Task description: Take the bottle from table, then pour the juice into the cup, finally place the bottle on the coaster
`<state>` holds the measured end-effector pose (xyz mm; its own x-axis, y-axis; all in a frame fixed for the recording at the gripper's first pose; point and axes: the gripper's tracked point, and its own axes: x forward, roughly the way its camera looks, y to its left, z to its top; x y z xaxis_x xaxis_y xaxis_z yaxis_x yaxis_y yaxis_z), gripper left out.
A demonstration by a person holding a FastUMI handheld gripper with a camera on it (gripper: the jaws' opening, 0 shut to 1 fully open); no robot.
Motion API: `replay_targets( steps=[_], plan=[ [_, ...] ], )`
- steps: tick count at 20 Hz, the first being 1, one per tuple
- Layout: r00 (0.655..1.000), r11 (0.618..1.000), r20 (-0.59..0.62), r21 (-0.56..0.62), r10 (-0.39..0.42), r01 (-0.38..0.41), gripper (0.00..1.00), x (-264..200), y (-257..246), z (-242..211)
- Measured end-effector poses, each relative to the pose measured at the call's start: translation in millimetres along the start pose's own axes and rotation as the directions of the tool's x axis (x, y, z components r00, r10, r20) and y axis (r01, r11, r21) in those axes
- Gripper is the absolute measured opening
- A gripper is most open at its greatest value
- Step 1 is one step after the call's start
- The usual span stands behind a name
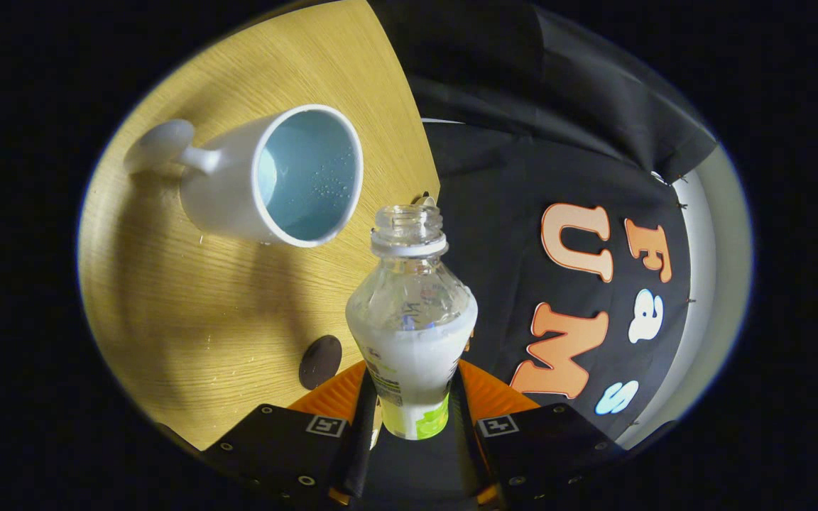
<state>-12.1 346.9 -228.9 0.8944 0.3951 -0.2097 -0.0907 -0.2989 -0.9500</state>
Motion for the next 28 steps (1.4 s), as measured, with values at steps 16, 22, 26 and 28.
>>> replay_targets(
  steps=[16, 22, 26, 28],
  plan=[
    [0.998, 0.99, 0.053, -0.141, -0.017, 0.024, 0.52, 11, -16, -3],
    [0.998, 0.98, 0.063, -0.196, -0.025, 0.037, 0.52, 13, -23, -5],
    [0.997, 0.976, 0.068, -0.216, -0.028, 0.042, 0.52, 14, -27, -5],
    [0.997, 0.974, 0.071, -0.223, -0.024, 0.04, 0.52, 14, -29, -6]
  ],
)
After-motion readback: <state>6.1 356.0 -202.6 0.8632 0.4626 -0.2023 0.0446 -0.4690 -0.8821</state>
